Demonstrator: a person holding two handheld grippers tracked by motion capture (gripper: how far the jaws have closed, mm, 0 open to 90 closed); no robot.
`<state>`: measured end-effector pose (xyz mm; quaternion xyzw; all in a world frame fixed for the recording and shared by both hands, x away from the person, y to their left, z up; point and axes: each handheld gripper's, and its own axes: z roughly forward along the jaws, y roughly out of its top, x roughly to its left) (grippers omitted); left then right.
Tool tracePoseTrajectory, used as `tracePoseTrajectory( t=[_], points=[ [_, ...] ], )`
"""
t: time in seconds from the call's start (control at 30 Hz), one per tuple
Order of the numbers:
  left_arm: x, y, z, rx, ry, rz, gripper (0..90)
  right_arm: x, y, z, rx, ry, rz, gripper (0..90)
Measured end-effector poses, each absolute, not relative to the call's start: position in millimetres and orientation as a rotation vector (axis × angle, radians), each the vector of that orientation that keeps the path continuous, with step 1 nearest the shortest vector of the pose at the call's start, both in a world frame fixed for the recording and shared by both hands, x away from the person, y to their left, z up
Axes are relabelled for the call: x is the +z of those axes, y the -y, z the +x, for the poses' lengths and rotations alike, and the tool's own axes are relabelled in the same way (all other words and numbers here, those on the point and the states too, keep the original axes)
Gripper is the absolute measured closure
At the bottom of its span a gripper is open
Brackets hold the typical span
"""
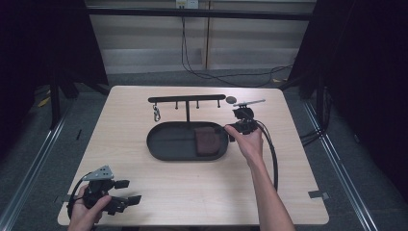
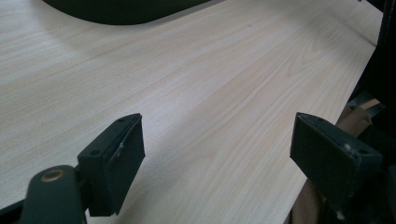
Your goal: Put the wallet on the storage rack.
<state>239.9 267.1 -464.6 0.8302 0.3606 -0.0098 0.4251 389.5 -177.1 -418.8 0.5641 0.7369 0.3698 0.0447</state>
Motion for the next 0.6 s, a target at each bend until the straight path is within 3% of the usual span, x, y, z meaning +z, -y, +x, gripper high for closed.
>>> tracePoseTrajectory(
  t=[0.6],
  points=[
    [-466, -267, 241, -0.024, -0.916, 2.074, 17.6, -417, 201, 349, 1.138, -2.227, 1.689, 19.8]
  ],
)
